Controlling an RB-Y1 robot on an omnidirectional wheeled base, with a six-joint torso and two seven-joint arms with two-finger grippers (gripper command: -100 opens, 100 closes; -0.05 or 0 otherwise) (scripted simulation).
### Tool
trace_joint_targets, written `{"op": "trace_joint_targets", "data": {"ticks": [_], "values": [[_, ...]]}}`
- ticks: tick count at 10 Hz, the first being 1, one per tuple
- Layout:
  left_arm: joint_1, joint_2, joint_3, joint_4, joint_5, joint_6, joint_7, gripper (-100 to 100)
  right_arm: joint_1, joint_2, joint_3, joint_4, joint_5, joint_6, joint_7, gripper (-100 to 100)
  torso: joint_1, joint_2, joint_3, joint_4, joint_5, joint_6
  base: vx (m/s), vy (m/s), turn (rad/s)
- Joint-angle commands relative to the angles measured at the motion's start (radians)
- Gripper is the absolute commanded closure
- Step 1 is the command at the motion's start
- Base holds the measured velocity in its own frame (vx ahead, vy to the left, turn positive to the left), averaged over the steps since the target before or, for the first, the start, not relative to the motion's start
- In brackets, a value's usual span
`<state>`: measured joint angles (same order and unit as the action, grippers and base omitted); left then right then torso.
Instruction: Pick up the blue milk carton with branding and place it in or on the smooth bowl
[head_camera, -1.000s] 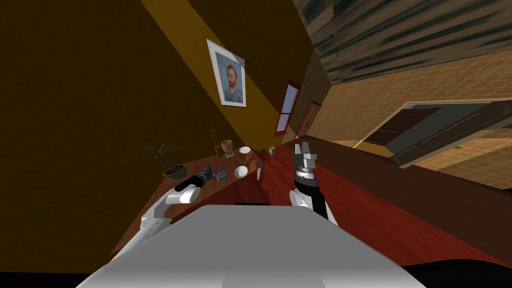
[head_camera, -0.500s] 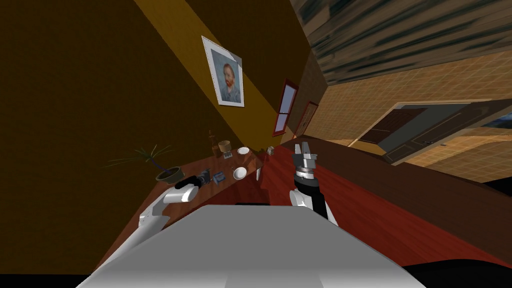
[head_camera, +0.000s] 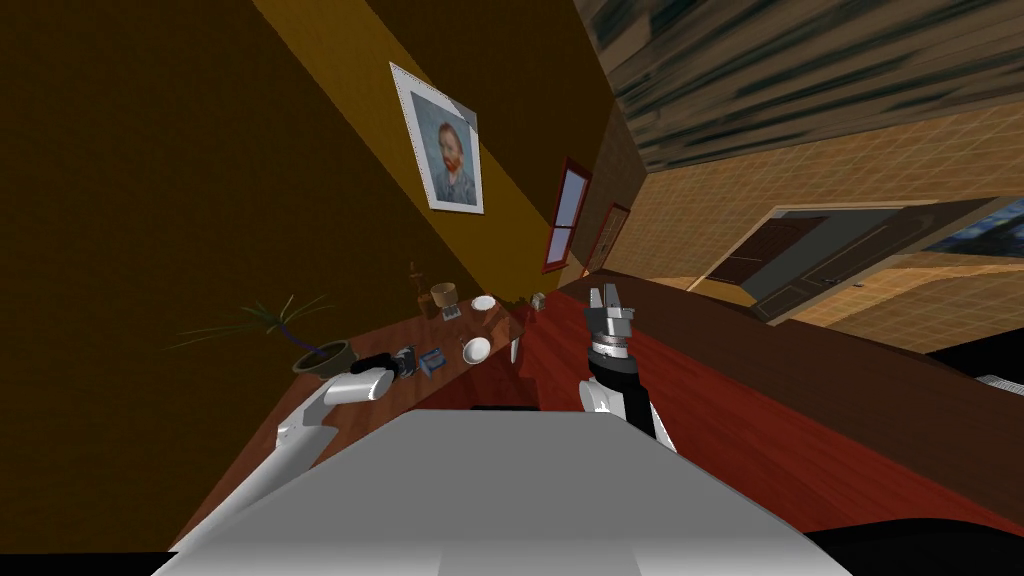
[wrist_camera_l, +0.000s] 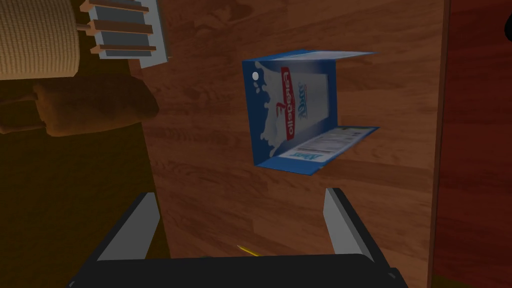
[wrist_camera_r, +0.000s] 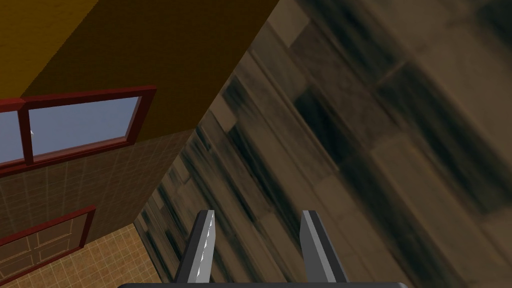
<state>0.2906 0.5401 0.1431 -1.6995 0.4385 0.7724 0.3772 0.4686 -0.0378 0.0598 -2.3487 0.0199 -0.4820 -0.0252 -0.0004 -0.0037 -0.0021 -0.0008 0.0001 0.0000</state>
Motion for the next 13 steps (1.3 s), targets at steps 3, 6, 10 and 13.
{"op": "trace_joint_targets", "data": {"ticks": [3, 6, 10, 13], "values": [[-0.011, 0.03, 0.01, 0.071, 0.05, 0.107, 0.033, -100, 0.0, 0.0, 0.0, 0.0, 0.0, 0.0, 0.0, 0, -0.001, 0.0, 0.0, 0.0, 0.0, 0.0, 0.06, -0.016, -0.076], [-0.023, 0.052, 0.015, 0.124, 0.079, 0.188, 0.056, -100, 0.0, 0.0, 0.0, 0.0, 0.0, 0.0, 0.0, 0, -0.002, 0.0, 0.0, 0.0, 0.0, 0.0, 0.05, -0.022, -0.064], [-0.041, 0.083, 0.02, 0.194, 0.114, 0.281, 0.083, -100, 0.0, 0.0, 0.0, 0.0, 0.0, 0.0, 0.0, 0, -0.001, 0.0, 0.0, 0.0, 0.0, 0.0, 0.068, -0.019, -0.08], [-0.054, 0.106, 0.022, 0.246, 0.136, 0.344, 0.1, -100, 0.0, 0.0, 0.0, 0.0, 0.0, 0.0, 0.0, 0, -0.002, -0.002, -0.001, -0.001, 0.0, 0.0, 0.094, -0.014, -0.078]]}}
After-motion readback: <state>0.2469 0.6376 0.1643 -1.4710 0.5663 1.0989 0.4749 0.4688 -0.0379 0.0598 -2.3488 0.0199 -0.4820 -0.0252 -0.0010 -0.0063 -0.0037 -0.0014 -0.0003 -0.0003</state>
